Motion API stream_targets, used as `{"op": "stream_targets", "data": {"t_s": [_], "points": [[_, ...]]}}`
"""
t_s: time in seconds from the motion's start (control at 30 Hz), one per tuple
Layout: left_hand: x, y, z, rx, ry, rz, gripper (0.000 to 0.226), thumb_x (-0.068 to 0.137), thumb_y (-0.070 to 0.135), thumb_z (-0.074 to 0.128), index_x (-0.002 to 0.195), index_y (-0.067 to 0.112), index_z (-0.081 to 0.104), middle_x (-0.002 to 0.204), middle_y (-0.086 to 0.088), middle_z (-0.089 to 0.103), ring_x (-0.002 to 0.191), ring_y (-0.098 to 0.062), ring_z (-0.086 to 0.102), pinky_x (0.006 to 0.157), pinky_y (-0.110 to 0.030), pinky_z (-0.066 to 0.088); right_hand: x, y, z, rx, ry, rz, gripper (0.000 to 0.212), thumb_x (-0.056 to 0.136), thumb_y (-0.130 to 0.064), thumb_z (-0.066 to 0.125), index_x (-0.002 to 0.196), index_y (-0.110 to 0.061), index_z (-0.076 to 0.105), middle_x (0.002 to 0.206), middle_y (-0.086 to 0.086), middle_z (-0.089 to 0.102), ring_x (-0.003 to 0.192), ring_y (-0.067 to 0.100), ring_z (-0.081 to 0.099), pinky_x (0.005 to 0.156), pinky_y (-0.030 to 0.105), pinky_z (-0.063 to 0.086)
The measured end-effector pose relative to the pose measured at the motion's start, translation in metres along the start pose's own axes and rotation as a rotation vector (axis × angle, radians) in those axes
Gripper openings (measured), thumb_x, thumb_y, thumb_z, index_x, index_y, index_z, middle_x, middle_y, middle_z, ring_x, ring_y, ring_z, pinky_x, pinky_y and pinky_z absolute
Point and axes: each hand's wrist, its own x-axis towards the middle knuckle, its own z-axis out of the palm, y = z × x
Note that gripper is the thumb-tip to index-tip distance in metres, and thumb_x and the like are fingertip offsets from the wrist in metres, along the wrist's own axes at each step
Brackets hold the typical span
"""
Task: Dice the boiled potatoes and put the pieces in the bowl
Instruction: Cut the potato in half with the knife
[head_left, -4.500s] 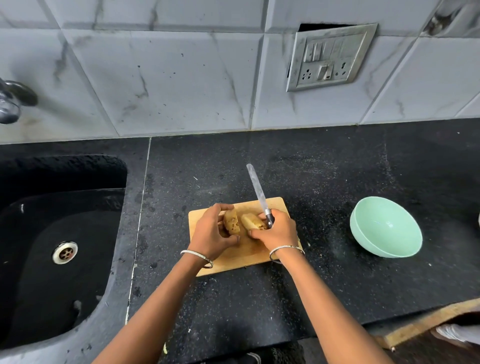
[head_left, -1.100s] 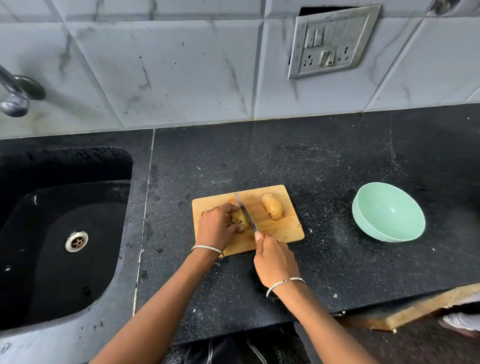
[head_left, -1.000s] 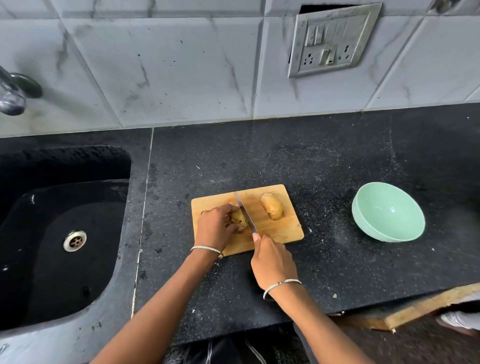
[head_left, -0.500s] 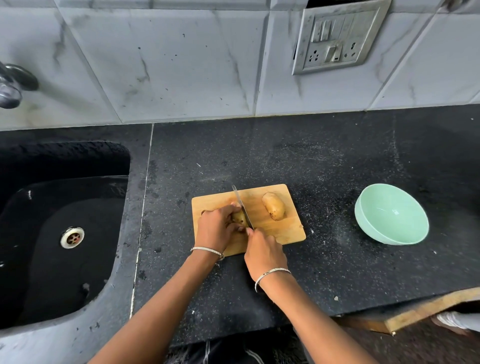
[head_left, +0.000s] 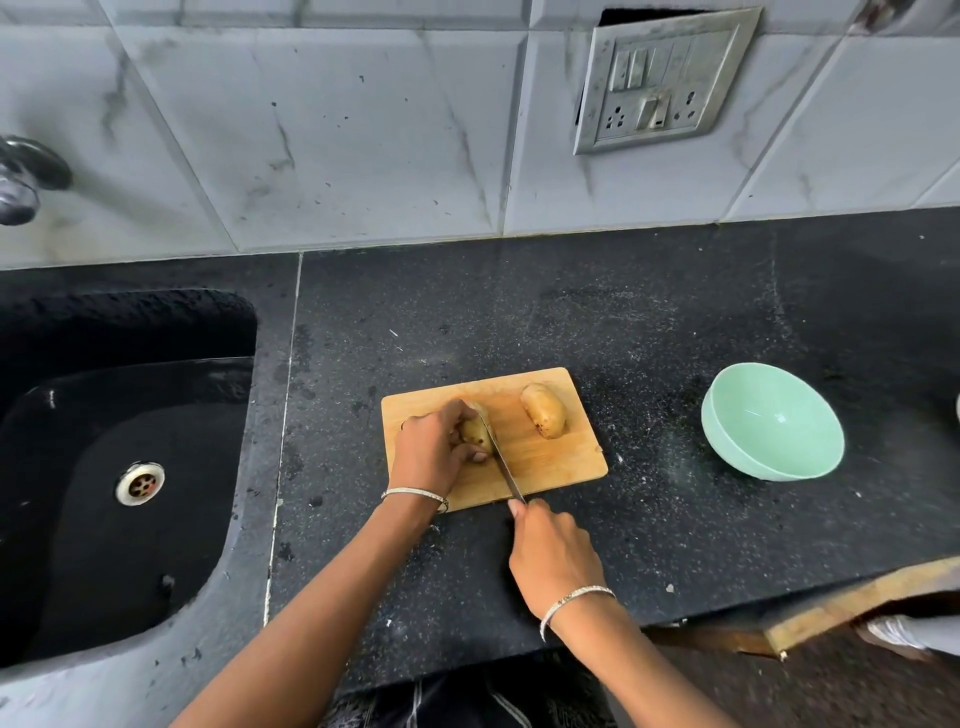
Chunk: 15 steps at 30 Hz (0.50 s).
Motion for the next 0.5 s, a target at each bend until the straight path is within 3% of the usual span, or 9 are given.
{"op": "stream_targets", "data": {"t_s": [0.27, 0.5], "points": [[-0.004, 0.0, -0.001, -0.105, 0.0, -0.057, 0.042, 0.065, 0.011, 0.085, 0.101, 0.02, 0.065, 0.081, 0.005, 0.07, 0.084, -0.014, 0.068, 0.082, -0.036, 0.057, -0.013, 0.016, -0.057, 0.005, 0.032, 0.001, 0.045, 0.105, -0.041, 0.022, 0.102, -0.012, 0.057, 0.1, 0.012, 0.062, 0.096, 0.037, 0.061, 0.069, 0.038, 0.041], [-0.009, -0.005, 0.005, -0.108, 0.019, -0.028, 0.04, 0.072, 0.021, 0.082, 0.106, 0.024, 0.063, 0.079, 0.007, 0.072, 0.08, -0.015, 0.071, 0.083, -0.041, 0.056, 0.019, -0.012, -0.025, 0.105, 0.041, -0.049, 0.048, 0.105, -0.044, 0.021, 0.102, -0.011, 0.056, 0.105, 0.014, 0.064, 0.099, 0.038, 0.061, 0.071, 0.039, 0.041]]}}
